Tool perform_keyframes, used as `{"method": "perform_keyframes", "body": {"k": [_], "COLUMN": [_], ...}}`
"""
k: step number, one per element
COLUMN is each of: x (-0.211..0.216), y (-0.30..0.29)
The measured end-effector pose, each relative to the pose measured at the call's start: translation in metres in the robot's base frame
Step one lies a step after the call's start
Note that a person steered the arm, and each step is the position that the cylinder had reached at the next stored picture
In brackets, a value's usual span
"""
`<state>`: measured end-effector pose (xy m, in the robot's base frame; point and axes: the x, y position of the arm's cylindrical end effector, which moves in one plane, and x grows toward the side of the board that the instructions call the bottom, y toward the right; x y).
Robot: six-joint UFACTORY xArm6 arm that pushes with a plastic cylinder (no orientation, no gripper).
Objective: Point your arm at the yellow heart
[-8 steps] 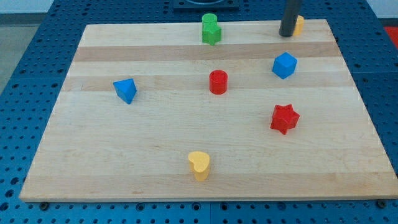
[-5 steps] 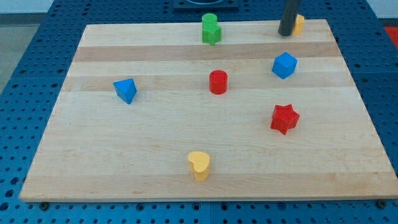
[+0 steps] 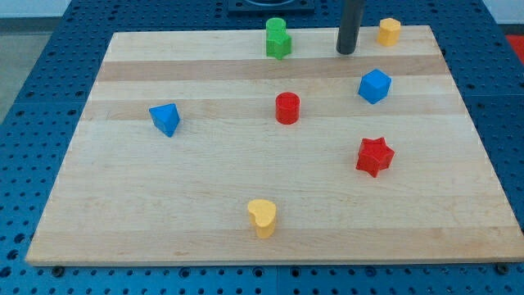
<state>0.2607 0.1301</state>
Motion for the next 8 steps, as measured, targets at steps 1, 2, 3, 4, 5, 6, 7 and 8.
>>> {"method": "perform_keyframes", "body": {"k": [1,2,3,4,5,6,7,8], "x": [0.023,0.035,0.067,0.106,0.129,0.162,0.189,0.224], "y": [-0.016,-0.04,-0.04,-0.04,-0.04,-0.054,-0.106,-0.156]}}
